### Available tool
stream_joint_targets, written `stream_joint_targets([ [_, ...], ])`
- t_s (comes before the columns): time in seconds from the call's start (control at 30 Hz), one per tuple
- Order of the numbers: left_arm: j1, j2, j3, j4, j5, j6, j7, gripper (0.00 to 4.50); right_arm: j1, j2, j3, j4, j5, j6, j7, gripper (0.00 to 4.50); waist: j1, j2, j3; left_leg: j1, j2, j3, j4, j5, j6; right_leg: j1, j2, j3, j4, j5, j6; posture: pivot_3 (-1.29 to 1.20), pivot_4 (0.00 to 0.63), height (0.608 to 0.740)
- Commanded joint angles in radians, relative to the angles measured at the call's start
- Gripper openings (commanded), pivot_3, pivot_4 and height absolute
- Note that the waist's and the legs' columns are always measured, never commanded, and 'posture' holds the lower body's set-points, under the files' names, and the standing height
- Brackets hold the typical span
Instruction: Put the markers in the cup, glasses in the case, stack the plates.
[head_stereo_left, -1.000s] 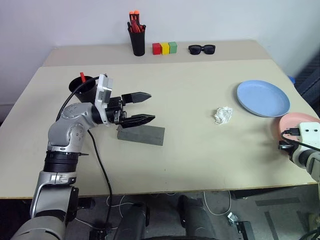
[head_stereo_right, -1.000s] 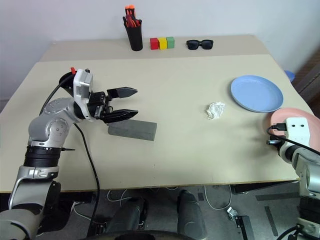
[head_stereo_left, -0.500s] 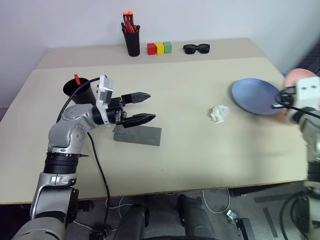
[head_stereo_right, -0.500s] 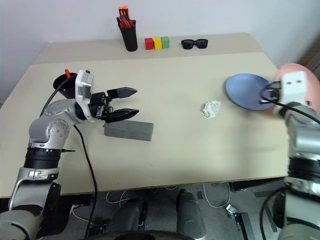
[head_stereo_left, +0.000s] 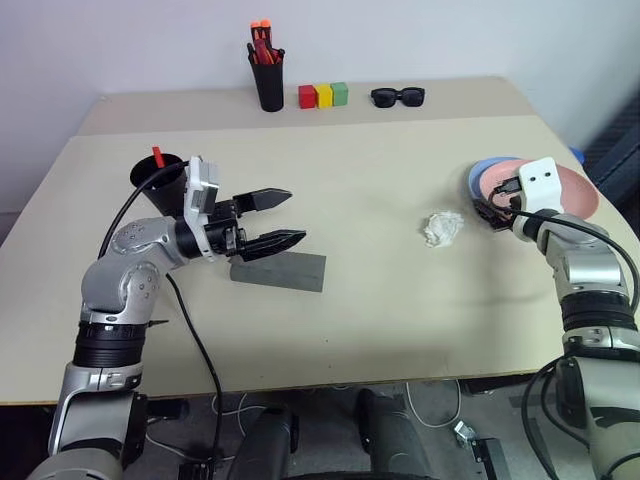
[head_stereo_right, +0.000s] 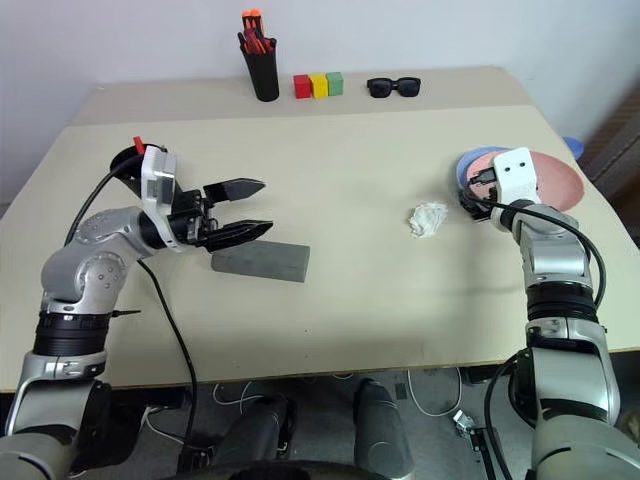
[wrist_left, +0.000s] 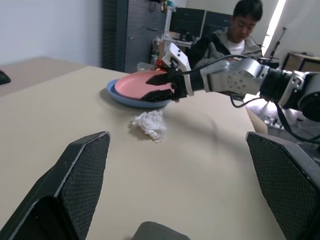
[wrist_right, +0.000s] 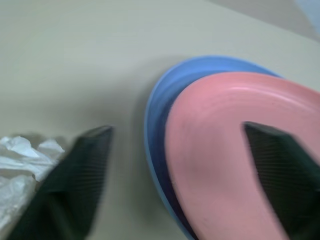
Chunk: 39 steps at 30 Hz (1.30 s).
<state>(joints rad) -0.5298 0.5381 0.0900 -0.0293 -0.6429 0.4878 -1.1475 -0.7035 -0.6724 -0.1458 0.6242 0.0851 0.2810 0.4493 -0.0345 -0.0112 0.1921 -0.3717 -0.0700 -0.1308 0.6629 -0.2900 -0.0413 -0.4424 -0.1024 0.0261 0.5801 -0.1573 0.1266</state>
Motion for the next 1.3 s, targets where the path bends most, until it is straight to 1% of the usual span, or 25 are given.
stream_joint_targets([
  [0.03, -0.008, 0.004, 0.017, -0.027, -0.020, -0.007, 0.002, 4.50, -0.028, 0.005, -0.069, -0.110, 0.070, 0.033, 0.003, 4.42, -0.001, 0.000, 0.000, 0.000, 0.000, 0.000, 0.000, 0.000, 0.000, 0.000, 0.000, 0.000, 0.000, 0.000, 0.000, 0.00, 0.150, 0.740],
  [0.23, -0.025, 0.001, 0.011, -0.005, -0.017, -0.009, -0.007, 4.50, 0.083, 0.078, -0.125, -0.426, 0.252, 0.265, 0.046, 4.42, -0.002, 0.000, 0.000, 0.000, 0.000, -0.001, 0.000, 0.000, 0.000, 0.000, 0.000, 0.000, 0.000, 0.000, 0.000, 0.00, 0.150, 0.740],
  [0.3, -0.032, -0.002, 0.005, 0.001, -0.013, -0.013, -0.012, 4.50, 0.130, 0.082, -0.097, -0.493, 0.257, 0.310, 0.063, 4.42, -0.002, 0.000, 0.000, 0.000, 0.000, -0.001, 0.000, 0.000, 0.000, 0.000, 0.000, 0.000, 0.001, 0.000, 0.000, 0.00, 0.150, 0.740],
  [0.37, -0.040, -0.005, 0.002, 0.006, -0.011, -0.014, -0.014, 4.50, 0.167, 0.074, -0.057, -0.526, 0.237, 0.339, 0.070, 4.42, 0.002, 0.000, 0.000, 0.000, 0.000, -0.001, 0.000, 0.000, 0.000, 0.000, 0.000, 0.000, 0.001, 0.000, 0.000, 0.00, 0.150, 0.740],
  [0.5, -0.054, -0.007, -0.001, 0.014, -0.006, -0.016, -0.015, 4.50, 0.191, 0.078, -0.009, -0.483, 0.190, 0.305, 0.067, 4.42, 0.004, 0.000, 0.000, 0.000, 0.000, -0.001, 0.001, 0.000, 0.000, 0.000, 0.000, 0.000, 0.001, 0.000, 0.000, 0.00, 0.150, 0.740],
  [0.53, -0.053, -0.007, 0.000, 0.013, -0.003, -0.018, -0.013, 4.50, 0.196, 0.070, 0.023, -0.462, 0.161, 0.292, 0.072, 4.42, 0.003, 0.000, 0.000, 0.000, 0.000, -0.001, 0.001, 0.000, 0.000, 0.000, 0.000, 0.000, 0.001, 0.000, 0.000, 0.00, 0.150, 0.740],
  [0.6, -0.049, -0.004, 0.001, 0.008, 0.003, -0.022, -0.009, 4.50, 0.197, 0.078, 0.050, -0.421, 0.140, 0.288, 0.074, 3.89, 0.001, 0.000, 0.000, 0.000, 0.000, -0.001, 0.001, 0.000, 0.000, 0.000, 0.000, 0.000, 0.001, 0.000, 0.000, 0.00, 0.150, 0.740],
  [0.67, -0.044, 0.000, 0.001, 0.002, 0.005, -0.023, -0.007, 4.50, 0.190, 0.085, 0.059, -0.402, 0.131, 0.285, 0.079, 3.18, 0.000, 0.000, 0.000, 0.000, 0.000, -0.001, 0.000, 0.000, 0.000, 0.000, 0.000, 0.000, 0.001, 0.000, 0.000, 0.00, 0.150, 0.740],
  [0.7, -0.040, 0.002, 0.003, -0.001, 0.005, -0.021, -0.005, 4.50, 0.185, 0.083, 0.066, -0.393, 0.122, 0.281, 0.080, 2.59, -0.001, 0.000, 0.000, 0.000, 0.000, -0.001, 0.000, 0.000, 0.000, 0.000, 0.000, 0.000, 0.001, 0.000, 0.000, 0.00, 0.150, 0.740],
  [0.8, -0.034, 0.006, 0.008, -0.008, 0.001, -0.016, -0.001, 4.50, 0.164, 0.077, 0.067, -0.373, 0.113, 0.278, 0.085, 1.04, -0.001, 0.000, 0.000, 0.000, 0.000, -0.001, 0.000, 0.000, 0.000, 0.000, 0.000, 0.000, 0.001, 0.000, 0.000, 0.00, 0.150, 0.740],
  [0.87, -0.030, 0.008, 0.008, -0.011, 0.002, -0.019, 0.001, 4.50, 0.141, 0.077, 0.044, -0.363, 0.126, 0.280, 0.086, 0.18, -0.001, 0.000, 0.000, 0.000, 0.000, -0.001, 0.000, 0.000, 0.000, 0.000, 0.000, 0.000, 0.001, 0.000, 0.000, 0.00, 0.150, 0.740],
  [0.9, -0.029, 0.008, 0.007, -0.012, 0.003, -0.021, 0.002, 4.50, 0.134, 0.078, 0.037, -0.360, 0.131, 0.280, 0.087, 0.06, -0.001, 0.000, 0.000, 0.000, 0.000, -0.001, 0.000, 0.000, 0.000, 0.000, 0.000, 0.000, 0.001, 0.000, 0.000, 0.00, 0.150, 0.740],
  [0.93, -0.028, 0.007, 0.008, -0.013, 0.002, -0.020, 0.004, 4.50, 0.119, 0.081, 0.019, -0.355, 0.140, 0.276, 0.082, 0.06, -0.001, 0.000, 0.000, 0.000, 0.000, -0.001, 0.000, 0.000, 0.000, 0.000, 0.000, 0.000, 0.001, 0.000, 0.000, 0.00, 0.150, 0.740],
  [1.03, -0.026, 0.004, 0.008, -0.013, 0.005, -0.025, 0.012, 4.50, 0.021, 0.073, -0.071, -0.233, 0.127, 0.166, -0.032, 0.06, -0.002, 0.000, 0.000, 0.000, 0.000, -0.001, 0.000, 0.000, 0.000, 0.000, 0.000, 0.000, 0.001, 0.000, 0.000, 0.00, 0.150, 0.740],
  [1.1, -0.027, 0.001, 0.005, -0.012, 0.006, -0.028, 0.015, 4.50, -0.018, 0.051, -0.074, -0.144, 0.086, 0.092, -0.079, 0.06, 0.000, 0.000, 0.000, 0.000, 0.000, 0.000, 0.001, 0.000, 0.000, 0.000, 0.000, 0.000, 0.001, 0.000, 0.000, 0.00, 0.150, 0.740],
  [1.13, -0.026, 0.000, 0.005, -0.013, 0.006, -0.030, 0.016, 4.50, -0.038, 0.048, -0.089, -0.101, 0.095, 0.078, -0.078, 0.06, 0.001, 0.000, 0.000, 0.000, 0.000, 0.000, 0.000, 0.000, 0.000, 0.000, 0.000, 0.000, 0.001, 0.000, 0.000, 0.00, 0.150, 0.740],
  [1.2, -0.027, 0.000, 0.004, -0.015, 0.007, -0.032, 0.021, 4.50, -0.078, 0.030, -0.084, -0.008, 0.082, 0.023, -0.057, 1.12, 0.000, 0.000, 0.000, 0.000, 0.000, -0.001, 0.000, 0.000, 0.000, 0.000, 0.000, 0.000, 0.001, 0.000, 0.000, 0.00, 0.150, 0.740],
  [1.23, -0.026, 0.001, 0.005, -0.017, 0.006, -0.031, 0.024, 4.50, -0.098, 0.027, -0.084, 0.041, 0.072, -0.005, -0.065, 1.57, -0.001, 0.000, 0.000, 0.000, 0.000, 0.000, 0.000, 0.000, 0.000, 0.000, 0.000, 0.000, 0.000, 0.000, 0.000, 0.00, 0.150, 0.740],
  [1.27, -0.024, 0.003, 0.005, -0.022, 0.005, -0.029, 0.026, 4.50, -0.116, 0.026, -0.084, 0.086, 0.065, -0.025, -0.072, 1.93, -0.002, 0.000, 0.000, 0.000, 0.000, 0.000, 0.000, 0.000, 0.000, 0.000, 0.000, 0.000, 0.000, 0.000, 0.000, 0.00, 0.150, 0.740],
  [1.3, -0.022, 0.005, 0.006, -0.028, 0.004, -0.028, 0.028, 4.50, -0.132, 0.024, -0.083, 0.130, 0.053, -0.042, -0.092, 2.49, -0.004, 0.000, 0.000, 0.000, 0.000, 0.000, 0.000, 0.000, 0.000, 0.000, 0.000, 0.000, 0.000, 0.000, 0.000, 0.00, 0.150, 0.740],
])
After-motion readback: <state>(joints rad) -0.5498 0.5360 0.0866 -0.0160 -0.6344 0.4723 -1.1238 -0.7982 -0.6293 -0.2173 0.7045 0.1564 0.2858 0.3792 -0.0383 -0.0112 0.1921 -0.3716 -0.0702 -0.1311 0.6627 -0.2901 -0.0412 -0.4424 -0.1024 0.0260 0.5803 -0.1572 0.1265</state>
